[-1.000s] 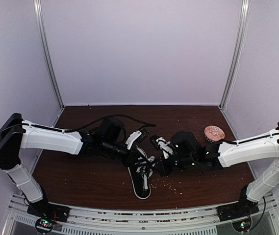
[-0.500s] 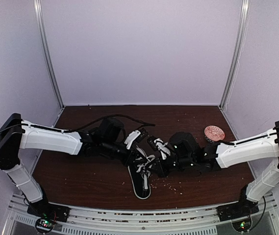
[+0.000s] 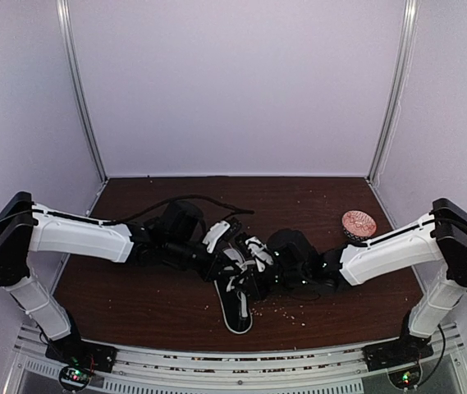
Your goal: Tie the shoes
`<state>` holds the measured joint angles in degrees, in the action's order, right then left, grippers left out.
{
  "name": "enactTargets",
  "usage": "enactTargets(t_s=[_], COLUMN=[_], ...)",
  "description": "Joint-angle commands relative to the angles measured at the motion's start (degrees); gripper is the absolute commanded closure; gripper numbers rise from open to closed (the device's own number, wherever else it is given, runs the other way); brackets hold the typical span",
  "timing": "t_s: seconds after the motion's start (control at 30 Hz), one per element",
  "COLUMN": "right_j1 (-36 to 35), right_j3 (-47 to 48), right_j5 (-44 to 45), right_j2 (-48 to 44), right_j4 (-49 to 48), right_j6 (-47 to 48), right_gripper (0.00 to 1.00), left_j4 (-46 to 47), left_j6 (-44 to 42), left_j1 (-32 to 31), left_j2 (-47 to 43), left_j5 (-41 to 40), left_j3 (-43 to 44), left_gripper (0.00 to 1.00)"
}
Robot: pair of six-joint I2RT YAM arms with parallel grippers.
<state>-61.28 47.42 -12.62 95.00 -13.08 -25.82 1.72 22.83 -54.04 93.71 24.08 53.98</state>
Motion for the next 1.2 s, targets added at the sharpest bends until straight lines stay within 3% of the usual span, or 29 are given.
enactTargets(t_s=[0.0,0.17,0.27,0.43,0.5,0.63,0.93,1.07,1.17], right_j1=[-0.2,-0.3,-0.2,-0.2,-0.2,-0.2,-0.2,-0.2,-0.1], right_j3=[1.1,0.2,-0.9,-1.8,-1.9,-2.0,-2.3,-2.4,-2.3], right_j5=[3.9,4.9,6.1,6.6,6.5,6.5,6.6,6.6,6.6], right_j2=[2.0,3.0,2.6,2.3,2.5,2.8,2.1,2.0,2.0], right_j4=[-5.1,-10.8,-13.1,-14.0,-14.0,-14.2,-14.1,-14.0,-13.8], right_j6=[0.0,-1.3,-1.8,-2.0,-2.0,-2.3,-2.3,-2.2,-2.2], right_gripper=[1.00,1.00,1.00,1.00,1.00,1.00,1.00,1.00,1.00], left_j4=[2.7,3.2,3.1,3.0,2.5,2.3,4.6,8.8,17.1], left_j6=[1.1,1.8,1.6,1.3,0.9,2.1,8.4,8.3,7.3], left_j1=[0.4,0.4,1.2,4.0,4.7,6.4,7.3,7.2,7.3], left_j2=[-1.7,-1.7,-3.8,-8.7,-10.2,-11.2,-4.1,-0.7,0.9], left_j5=[0.0,0.8,-1.0,-2.8,-3.4,-6.9,-13.3,-9.1,-2.6], left_j3=[-0.5,-0.5,-2.3,-6.6,-7.6,-10.0,-11.7,-11.2,-12.9], left_gripper=[1.00,0.99,0.70,0.45,0.39,0.39,0.55,0.55,0.53])
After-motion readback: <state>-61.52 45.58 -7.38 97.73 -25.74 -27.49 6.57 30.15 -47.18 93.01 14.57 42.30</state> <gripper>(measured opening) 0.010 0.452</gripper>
